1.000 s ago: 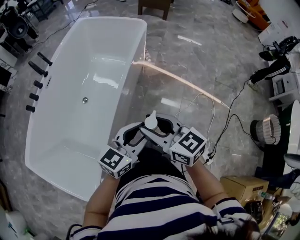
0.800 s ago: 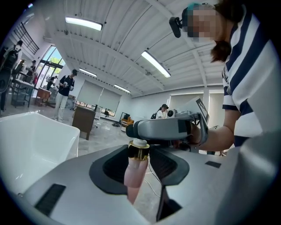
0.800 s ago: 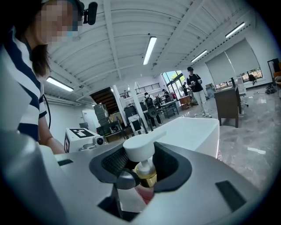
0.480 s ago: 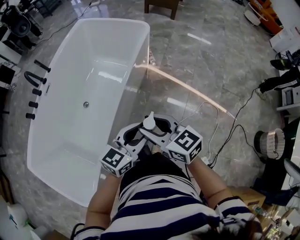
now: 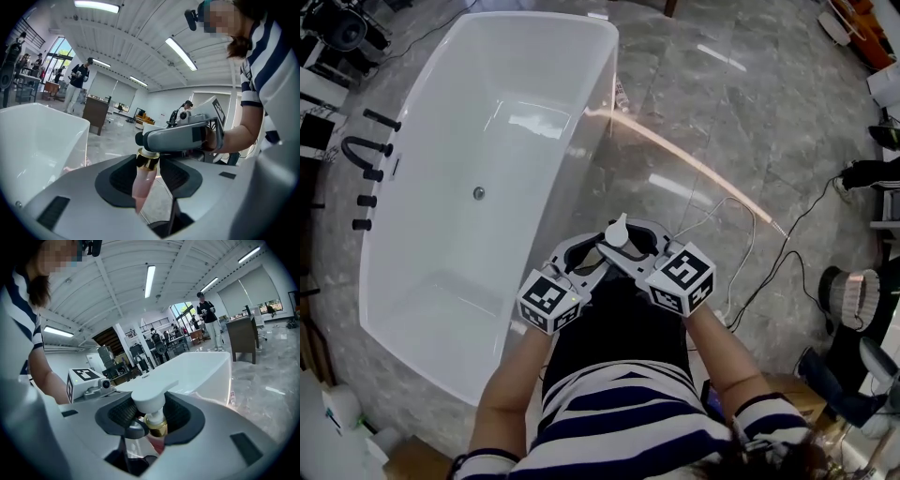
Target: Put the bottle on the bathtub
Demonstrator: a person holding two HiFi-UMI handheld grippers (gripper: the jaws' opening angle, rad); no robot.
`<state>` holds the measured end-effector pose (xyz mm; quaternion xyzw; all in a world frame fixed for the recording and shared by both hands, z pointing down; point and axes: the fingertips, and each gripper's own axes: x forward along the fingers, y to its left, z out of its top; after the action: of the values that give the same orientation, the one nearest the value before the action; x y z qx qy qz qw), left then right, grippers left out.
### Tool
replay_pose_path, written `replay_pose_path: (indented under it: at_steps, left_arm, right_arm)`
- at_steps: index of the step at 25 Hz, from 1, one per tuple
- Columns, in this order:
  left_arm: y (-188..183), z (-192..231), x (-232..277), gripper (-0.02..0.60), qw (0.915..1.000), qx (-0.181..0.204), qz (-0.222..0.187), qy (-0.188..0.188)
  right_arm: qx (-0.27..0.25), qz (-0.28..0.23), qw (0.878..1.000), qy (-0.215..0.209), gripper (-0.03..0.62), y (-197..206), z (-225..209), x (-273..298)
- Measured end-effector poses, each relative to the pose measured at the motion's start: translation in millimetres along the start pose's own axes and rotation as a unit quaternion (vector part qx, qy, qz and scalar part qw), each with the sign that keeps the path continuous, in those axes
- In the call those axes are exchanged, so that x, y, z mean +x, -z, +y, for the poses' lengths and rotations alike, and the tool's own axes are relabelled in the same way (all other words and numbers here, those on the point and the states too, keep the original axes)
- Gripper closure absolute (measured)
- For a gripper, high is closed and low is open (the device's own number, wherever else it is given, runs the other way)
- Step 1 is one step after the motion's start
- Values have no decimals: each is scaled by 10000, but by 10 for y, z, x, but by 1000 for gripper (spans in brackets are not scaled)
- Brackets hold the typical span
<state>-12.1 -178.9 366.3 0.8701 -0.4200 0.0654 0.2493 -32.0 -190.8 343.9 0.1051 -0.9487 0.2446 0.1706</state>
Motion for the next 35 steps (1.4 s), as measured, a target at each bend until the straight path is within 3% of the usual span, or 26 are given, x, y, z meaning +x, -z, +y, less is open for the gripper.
replay_pose_path:
  at_steps: [10,16,23,28,35]
  left_arm:
    - [463,552,420,420,9998,-14,211,-46]
    - [806,910,644,422,9994,-154,289,101]
    - [1218,1271,885,425,9979,13,583,-270]
    - [1522,1449,1084,434,9958,-274,688,-545]
    - [2019,1710,1403,436,9933,-421,881,-616]
  right_arm:
    - [270,222,9991,233,405,419,-610,421]
    - [430,275,9986,119,405,724,-981,707]
    - [449,481,9978,115,404,1095,-1365,1006]
    - [608,540,9964,256,404,1365,-1692,1126]
    - [468,752,9956,316,404,1831,-2033,1355]
